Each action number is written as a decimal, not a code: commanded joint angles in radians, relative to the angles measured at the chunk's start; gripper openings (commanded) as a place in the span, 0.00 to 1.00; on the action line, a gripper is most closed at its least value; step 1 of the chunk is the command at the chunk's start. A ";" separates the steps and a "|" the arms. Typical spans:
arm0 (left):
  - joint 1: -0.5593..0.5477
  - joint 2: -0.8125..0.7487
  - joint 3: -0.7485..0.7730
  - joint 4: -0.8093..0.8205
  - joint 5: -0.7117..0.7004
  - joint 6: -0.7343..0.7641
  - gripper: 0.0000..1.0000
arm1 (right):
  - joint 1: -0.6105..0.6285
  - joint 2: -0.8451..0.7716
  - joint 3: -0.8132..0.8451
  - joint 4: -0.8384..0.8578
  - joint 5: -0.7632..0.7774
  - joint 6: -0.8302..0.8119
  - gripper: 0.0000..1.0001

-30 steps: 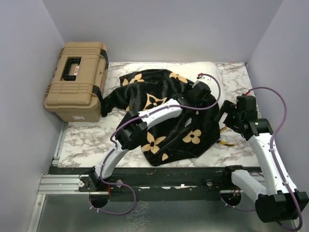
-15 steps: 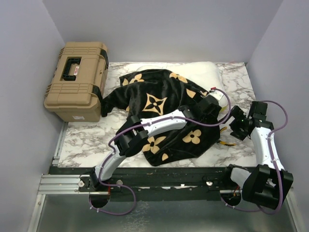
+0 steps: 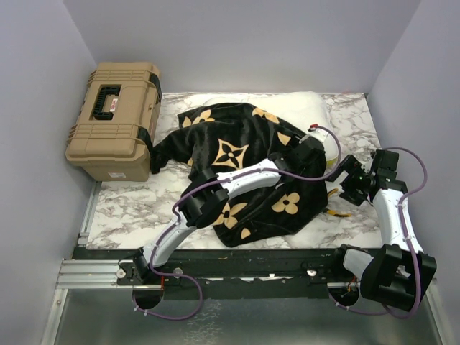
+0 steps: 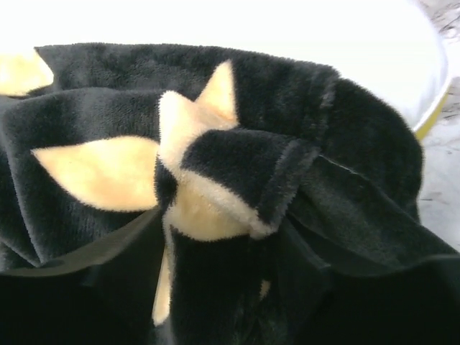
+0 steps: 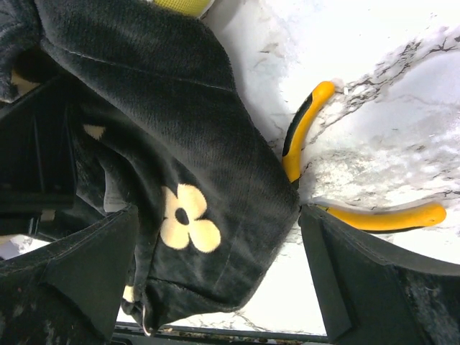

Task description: Put the pillow into the pillowcase

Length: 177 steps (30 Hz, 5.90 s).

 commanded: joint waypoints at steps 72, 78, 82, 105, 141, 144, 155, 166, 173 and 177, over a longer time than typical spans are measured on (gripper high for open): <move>0.124 -0.931 -0.435 -0.315 -0.214 -0.208 0.00 | 0.001 0.283 1.297 0.156 0.106 -0.044 0.00; 0.124 -1.063 -0.347 -0.349 -0.421 -0.147 0.00 | 0.000 0.306 1.406 0.186 0.007 -0.023 0.00; 0.124 -1.143 -0.204 -0.407 -0.476 -0.065 0.00 | 0.002 0.343 1.413 0.191 -0.109 -0.003 0.00; 0.112 -0.545 0.038 -0.576 -0.036 -0.190 0.00 | 0.001 0.351 1.389 0.115 -0.288 -0.036 0.00; 0.569 -1.086 -0.930 -0.229 0.129 -0.590 0.00 | 0.596 0.278 0.609 0.286 -0.444 -0.162 0.77; 0.584 -1.114 -0.977 -0.203 0.138 -0.570 0.00 | 0.595 0.313 0.639 0.159 -0.206 -0.165 0.79; 0.589 -1.109 -0.963 -0.197 0.166 -0.509 0.00 | 0.594 0.492 0.475 -0.058 0.217 -0.150 0.80; 0.590 -1.137 -0.983 -0.197 0.155 -0.514 0.00 | 0.598 0.638 0.410 0.012 0.109 -0.157 0.00; 0.590 -1.171 -1.011 -0.205 0.090 -0.532 0.00 | 0.593 0.398 0.525 -0.188 0.340 -0.164 0.00; 0.592 -1.157 -0.991 -0.242 0.044 -0.529 0.00 | 0.554 0.210 0.552 -0.311 0.487 -0.116 0.00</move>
